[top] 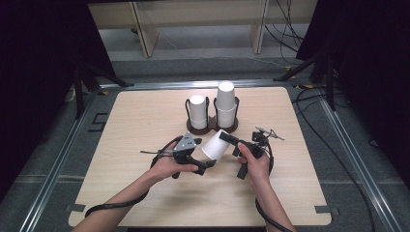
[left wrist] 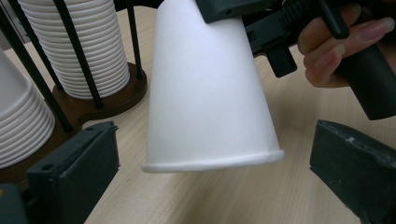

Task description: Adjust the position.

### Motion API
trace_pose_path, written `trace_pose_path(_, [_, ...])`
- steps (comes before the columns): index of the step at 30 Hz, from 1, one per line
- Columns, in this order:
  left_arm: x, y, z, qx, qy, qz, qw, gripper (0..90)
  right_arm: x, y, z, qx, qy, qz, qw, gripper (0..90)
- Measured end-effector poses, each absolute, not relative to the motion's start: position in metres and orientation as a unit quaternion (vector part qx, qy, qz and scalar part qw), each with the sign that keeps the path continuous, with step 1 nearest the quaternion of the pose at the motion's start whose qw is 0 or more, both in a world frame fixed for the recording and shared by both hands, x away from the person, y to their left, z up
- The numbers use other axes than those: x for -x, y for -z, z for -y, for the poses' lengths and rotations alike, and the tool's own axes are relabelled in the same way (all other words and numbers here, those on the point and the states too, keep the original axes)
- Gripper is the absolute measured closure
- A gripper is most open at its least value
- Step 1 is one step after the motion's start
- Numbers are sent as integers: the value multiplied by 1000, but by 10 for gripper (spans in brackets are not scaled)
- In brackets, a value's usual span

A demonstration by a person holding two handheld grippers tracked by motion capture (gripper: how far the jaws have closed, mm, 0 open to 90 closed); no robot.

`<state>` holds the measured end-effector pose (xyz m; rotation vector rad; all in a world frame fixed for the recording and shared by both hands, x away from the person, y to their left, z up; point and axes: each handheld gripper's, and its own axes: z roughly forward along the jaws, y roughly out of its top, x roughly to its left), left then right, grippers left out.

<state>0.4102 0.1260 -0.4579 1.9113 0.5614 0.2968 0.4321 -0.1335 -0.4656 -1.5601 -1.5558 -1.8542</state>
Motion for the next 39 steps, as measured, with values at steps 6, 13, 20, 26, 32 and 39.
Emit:
trace_pose_path(6, [-411, 460, -125, -797, -126, -238, 540, 7, -433, 467, 134, 544, 636, 532, 126, 358])
trace_pose_path(13, [-412, 461, -125, -799, -129, -240, 536, 11, -434, 468, 134, 544, 641, 525, 132, 358])
trace_pose_path(20, [-413, 462, -124, -795, -132, -238, 541, 32, -433, 467, 134, 546, 638, 525, 139, 358])
trace_pose_path(26, [-413, 466, -122, -800, -130, -236, 535, 47, -432, 466, 132, 550, 637, 520, 149, 358])
trace_pose_path(32, [-414, 470, -119, -803, -127, -236, 532, 53, -433, 466, 132, 544, 638, 526, 141, 358])
trace_pose_path(39, [-414, 471, -118, -805, -127, -239, 527, 69, -433, 466, 131, 543, 640, 525, 141, 358])
